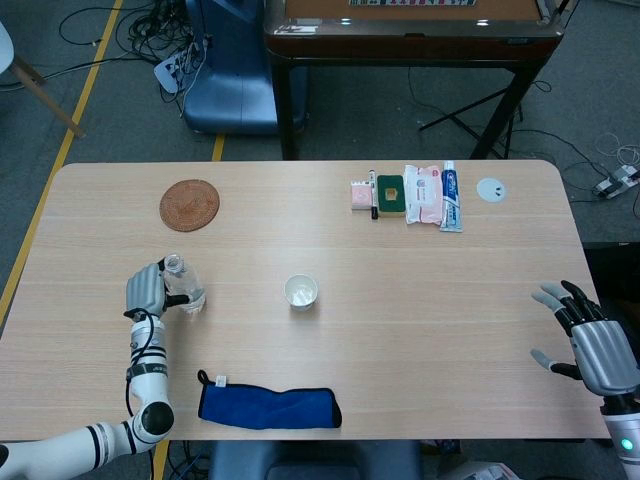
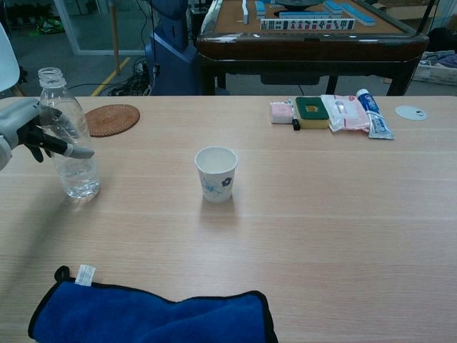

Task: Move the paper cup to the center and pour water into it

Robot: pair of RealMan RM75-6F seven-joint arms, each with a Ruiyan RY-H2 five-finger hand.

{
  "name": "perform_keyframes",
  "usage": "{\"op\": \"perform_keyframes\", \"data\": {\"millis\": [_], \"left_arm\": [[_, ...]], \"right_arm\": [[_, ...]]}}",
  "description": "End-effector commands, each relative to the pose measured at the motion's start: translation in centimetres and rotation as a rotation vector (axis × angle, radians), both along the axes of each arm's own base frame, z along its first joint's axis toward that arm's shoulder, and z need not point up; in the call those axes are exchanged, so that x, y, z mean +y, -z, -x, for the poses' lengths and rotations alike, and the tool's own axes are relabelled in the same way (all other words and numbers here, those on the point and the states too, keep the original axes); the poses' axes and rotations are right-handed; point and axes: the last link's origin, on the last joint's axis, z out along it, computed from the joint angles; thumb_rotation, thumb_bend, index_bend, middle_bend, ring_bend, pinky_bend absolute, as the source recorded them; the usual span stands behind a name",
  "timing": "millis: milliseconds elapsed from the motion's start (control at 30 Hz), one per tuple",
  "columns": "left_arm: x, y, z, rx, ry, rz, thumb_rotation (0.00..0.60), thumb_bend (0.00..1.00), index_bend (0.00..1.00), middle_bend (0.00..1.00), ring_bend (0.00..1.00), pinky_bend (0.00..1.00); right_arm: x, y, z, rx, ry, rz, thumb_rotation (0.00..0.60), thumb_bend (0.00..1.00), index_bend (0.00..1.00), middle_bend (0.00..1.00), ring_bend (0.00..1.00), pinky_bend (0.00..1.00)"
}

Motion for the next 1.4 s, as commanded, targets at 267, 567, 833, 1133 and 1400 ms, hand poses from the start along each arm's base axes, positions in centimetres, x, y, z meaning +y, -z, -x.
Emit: {"op": "perform_keyframes", "data": {"millis": [267, 567, 833, 1133, 1400], "left_arm": [[-0.1, 0.1, 0.4, -0.011, 0.001, 0.008, 0.600, 0.11, 0.49, 0.59, 0.49, 0.53], [-0.3, 0.1, 0.7, -0.032, 0.001, 0.007, 0.600, 0.11, 0.38, 0.48, 0.45, 0.53], [-0.4, 0.0, 1.0, -0.054, 0.000, 0.001, 0.600, 0.11, 0.28, 0.40, 0.41, 0.51], [-0.7, -0.1, 1.2, -0.066, -0.005, 0.015, 0.600, 0.11, 0.12, 0.22, 0.32, 0.45], [-0.9, -0.4, 1.4, -0.075, -0.020, 0.023, 0.600, 0.10, 0.05, 0.09, 0.18, 0.40]], "right_arm": [[0.0, 0.0, 0.0, 0.001, 0.001, 0.001, 0.600, 0.05, 0.23, 0.17, 0.08, 0.27], [0.0, 0.0, 0.0, 0.002, 0.002, 0.000, 0.600, 0.05, 0.23, 0.17, 0.08, 0.27], [0.0, 0.0, 0.0, 0.002, -0.001, 0.001, 0.600, 0.05, 0.23, 0.17, 0.08, 0.27], [0.0, 0.1, 0.0, 0.005, -0.002, -0.001, 0.600, 0.05, 0.23, 0.17, 0.08, 0.27], [0.0, 0.2, 0.0, 0.006, -0.002, -0.005, 0.600, 0.05, 0.23, 0.17, 0.08, 0.27]]}}
